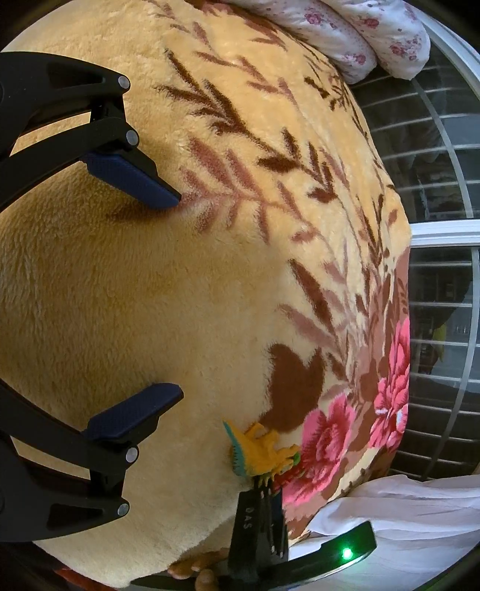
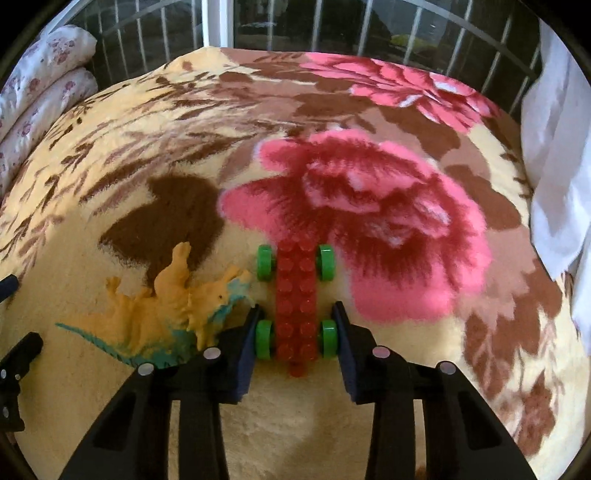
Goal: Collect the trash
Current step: 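Grasp the red-green toy car with the right gripper while the left grasps the yellow dinosaur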
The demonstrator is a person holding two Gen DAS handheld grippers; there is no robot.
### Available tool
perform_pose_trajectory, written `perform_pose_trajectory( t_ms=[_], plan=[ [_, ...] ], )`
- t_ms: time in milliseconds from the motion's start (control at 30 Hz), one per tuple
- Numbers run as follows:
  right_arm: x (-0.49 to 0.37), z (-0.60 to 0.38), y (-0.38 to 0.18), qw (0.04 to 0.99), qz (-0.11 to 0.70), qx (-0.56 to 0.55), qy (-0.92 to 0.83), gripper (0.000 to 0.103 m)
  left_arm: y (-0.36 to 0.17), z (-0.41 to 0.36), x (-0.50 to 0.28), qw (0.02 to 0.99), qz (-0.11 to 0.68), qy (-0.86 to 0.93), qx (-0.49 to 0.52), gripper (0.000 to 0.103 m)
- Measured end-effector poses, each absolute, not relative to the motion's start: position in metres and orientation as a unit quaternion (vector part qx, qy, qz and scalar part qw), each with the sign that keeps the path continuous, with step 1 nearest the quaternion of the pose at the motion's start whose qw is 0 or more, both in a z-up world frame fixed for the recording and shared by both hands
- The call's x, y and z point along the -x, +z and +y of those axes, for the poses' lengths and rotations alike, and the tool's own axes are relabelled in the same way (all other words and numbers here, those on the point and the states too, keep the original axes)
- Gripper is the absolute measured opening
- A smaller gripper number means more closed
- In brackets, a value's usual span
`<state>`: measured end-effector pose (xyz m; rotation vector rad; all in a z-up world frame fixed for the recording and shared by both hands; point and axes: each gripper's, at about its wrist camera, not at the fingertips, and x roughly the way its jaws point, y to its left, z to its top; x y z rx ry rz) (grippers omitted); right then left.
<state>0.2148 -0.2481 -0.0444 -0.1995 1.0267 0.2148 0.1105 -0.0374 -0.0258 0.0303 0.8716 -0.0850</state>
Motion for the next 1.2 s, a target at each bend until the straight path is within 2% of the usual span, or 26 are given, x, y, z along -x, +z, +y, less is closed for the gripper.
perform_pose_trajectory(
  t_ms=[167, 300, 533, 700, 867, 933, 967, 1033, 1200],
  plan=[
    [-0.195, -0.266, -0.035, 0.872, 0.479, 0.039, 0.089, 0.038, -0.026, -0.038, -0.11, 0.906, 0.42, -0.045, -0.017, 0.093],
    [-0.157, -0.291, -0.011, 0.895, 0.438, 0.001, 0.087, 0.038, -0.017, -0.049, -0.105, 0.907, 0.413, -0.079, -0.038, 0.093],
    [-0.087, -0.334, 0.008, 0.914, 0.397, -0.04, 0.076, 0.038, 0.009, -0.129, -0.126, 0.891, 0.391, -0.183, -0.142, 0.093],
    [-0.056, -0.356, 0.017, 0.924, 0.369, -0.063, 0.073, 0.038, -0.009, -0.172, -0.166, 0.869, 0.425, -0.192, -0.168, 0.093],
    [-0.044, -0.37, 0.018, 0.928, 0.355, -0.077, 0.08, 0.038, -0.03, -0.179, -0.19, 0.857, 0.458, -0.166, -0.167, 0.093],
    [-0.044, -0.373, 0.016, 0.928, 0.353, -0.083, 0.082, 0.038, -0.035, -0.175, -0.194, 0.857, 0.464, -0.165, -0.152, 0.088],
    [-0.044, -0.375, 0.014, 0.929, 0.351, -0.086, 0.082, 0.038, -0.037, -0.174, -0.195, 0.854, 0.469, -0.175, -0.144, 0.072],
    [-0.044, -0.376, 0.01, 0.928, 0.351, -0.09, 0.084, 0.038, -0.036, -0.175, -0.194, 0.854, 0.464, -0.19, -0.141, 0.055],
    [-0.047, -0.373, 0.0, 0.926, 0.355, -0.1, 0.084, 0.038, -0.036, -0.187, -0.19, 0.859, 0.446, -0.182, -0.175, 0.053]
  ],
)
